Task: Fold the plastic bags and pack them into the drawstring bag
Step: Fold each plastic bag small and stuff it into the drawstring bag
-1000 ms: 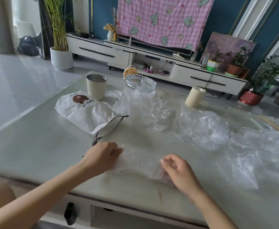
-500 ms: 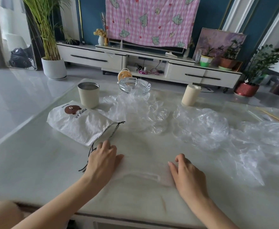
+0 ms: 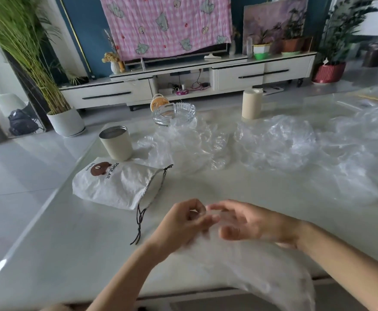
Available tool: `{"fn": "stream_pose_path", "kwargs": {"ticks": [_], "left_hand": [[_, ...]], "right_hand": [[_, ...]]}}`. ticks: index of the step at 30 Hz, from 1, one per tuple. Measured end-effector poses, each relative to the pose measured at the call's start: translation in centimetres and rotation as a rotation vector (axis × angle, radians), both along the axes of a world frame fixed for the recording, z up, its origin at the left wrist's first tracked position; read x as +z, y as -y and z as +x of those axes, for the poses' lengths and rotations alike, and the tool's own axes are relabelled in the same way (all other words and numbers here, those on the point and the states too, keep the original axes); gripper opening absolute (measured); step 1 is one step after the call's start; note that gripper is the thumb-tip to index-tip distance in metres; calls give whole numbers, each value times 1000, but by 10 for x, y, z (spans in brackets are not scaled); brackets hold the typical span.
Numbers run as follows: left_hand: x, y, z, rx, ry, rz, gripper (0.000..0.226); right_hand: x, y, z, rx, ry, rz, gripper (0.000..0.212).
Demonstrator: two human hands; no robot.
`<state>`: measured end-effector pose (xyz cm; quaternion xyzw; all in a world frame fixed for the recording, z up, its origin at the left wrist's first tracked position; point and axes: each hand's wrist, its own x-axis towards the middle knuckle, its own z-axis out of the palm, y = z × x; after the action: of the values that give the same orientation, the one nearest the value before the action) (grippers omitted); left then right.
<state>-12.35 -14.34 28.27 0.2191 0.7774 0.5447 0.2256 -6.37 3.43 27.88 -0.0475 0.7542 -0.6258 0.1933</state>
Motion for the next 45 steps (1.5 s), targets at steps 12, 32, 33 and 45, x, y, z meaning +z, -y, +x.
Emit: {"fn": "stream_pose_path", "kwargs": {"ticks": [12, 32, 33, 45], "left_hand": [[2, 15, -24, 285, 200, 389, 37], [-1, 3, -3, 218, 400, 405, 28], [0, 3, -2, 228, 466, 446, 18], [-3, 8, 7, -123, 614, 246, 20]], "right_hand": [[-6, 11, -1, -427, -65, -205, 6], [1, 17, -3, -420, -144, -226, 52], [1, 18, -2, -412, -173, -197, 52], [-1, 11, -4, -431, -195, -244, 51]]}}
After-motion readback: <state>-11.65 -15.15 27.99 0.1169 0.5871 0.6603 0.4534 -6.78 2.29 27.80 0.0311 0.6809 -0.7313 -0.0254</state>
